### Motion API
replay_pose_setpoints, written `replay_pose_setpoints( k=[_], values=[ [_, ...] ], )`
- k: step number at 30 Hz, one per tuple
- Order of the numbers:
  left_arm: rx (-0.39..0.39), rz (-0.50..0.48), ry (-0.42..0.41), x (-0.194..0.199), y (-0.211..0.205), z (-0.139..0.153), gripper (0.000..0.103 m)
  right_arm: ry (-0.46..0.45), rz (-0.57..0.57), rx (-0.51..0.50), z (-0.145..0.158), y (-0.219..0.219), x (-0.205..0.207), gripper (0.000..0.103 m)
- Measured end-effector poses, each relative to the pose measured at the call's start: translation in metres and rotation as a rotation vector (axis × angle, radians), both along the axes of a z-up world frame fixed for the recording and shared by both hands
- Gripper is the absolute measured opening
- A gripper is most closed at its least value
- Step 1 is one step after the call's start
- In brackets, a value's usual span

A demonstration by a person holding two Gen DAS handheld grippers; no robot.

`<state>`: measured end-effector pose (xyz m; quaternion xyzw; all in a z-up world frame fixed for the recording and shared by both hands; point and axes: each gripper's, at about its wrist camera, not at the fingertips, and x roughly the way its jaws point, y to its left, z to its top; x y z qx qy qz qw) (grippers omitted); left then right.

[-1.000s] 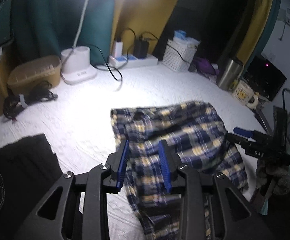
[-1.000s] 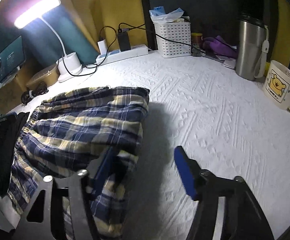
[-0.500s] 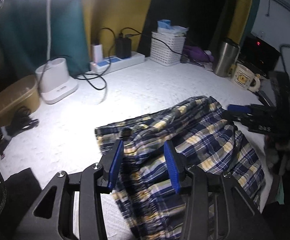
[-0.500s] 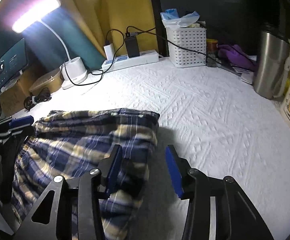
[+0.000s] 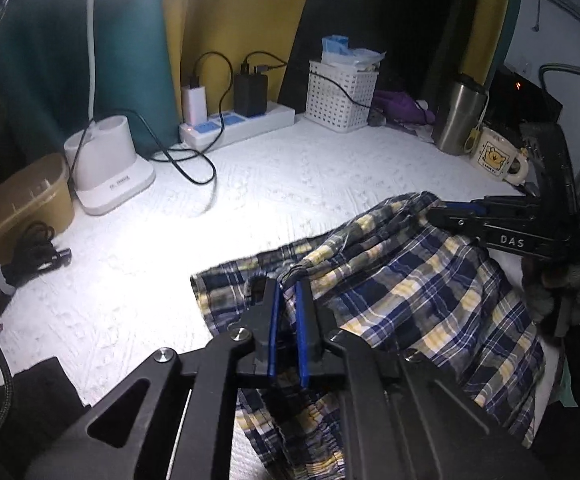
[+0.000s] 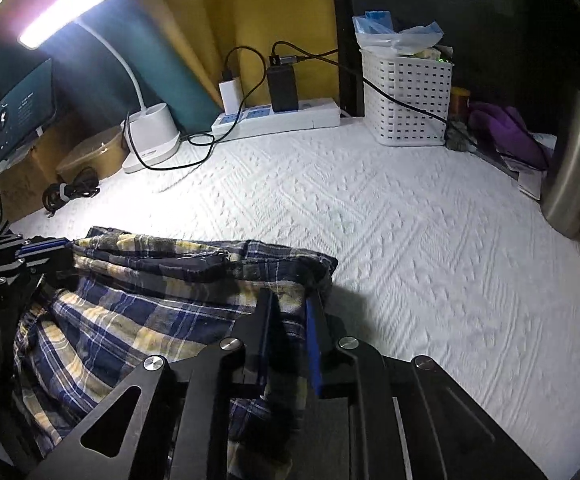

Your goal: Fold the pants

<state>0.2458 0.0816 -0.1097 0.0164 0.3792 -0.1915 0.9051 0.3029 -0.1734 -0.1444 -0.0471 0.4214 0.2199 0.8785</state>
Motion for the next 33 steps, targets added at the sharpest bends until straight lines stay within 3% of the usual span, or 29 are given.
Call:
replay_pose_setpoints(
  k=[9,17,19,21,23,25,33],
  values=[
    [-0.004,0.025,0.031,0.01,0.008,-0.013,0.005,0.054,-0.027,0.048,-0.008,0.003,0.022,0.016],
    [0.043,0.034,0.027,0.012,0.007,-0.025,0.005,0.048,-0.022,0.014,-0.014,0.01,0.036,0.017],
    [0.038,0.04,0.029,0.013,0.008,-0.024,0.005,0.053,-0.024,0.012,-0.012,0.01,0.039,0.026],
    [0.013,0.063,0.035,0.014,0.014,-0.02,0.01,0.039,-0.051,0.001,-0.007,0.005,0.04,0.049],
    [-0.019,0.081,0.026,0.012,0.021,-0.015,0.01,0.015,-0.072,-0.006,-0.002,-0.001,0.037,0.065],
    [-0.037,0.101,0.024,0.01,0.026,-0.009,0.012,-0.001,-0.089,-0.004,0.004,-0.011,0.033,0.066],
    [-0.114,0.154,-0.043,-0.02,0.036,0.016,0.038,-0.019,-0.143,0.009,0.021,-0.051,-0.006,0.066]
  ],
)
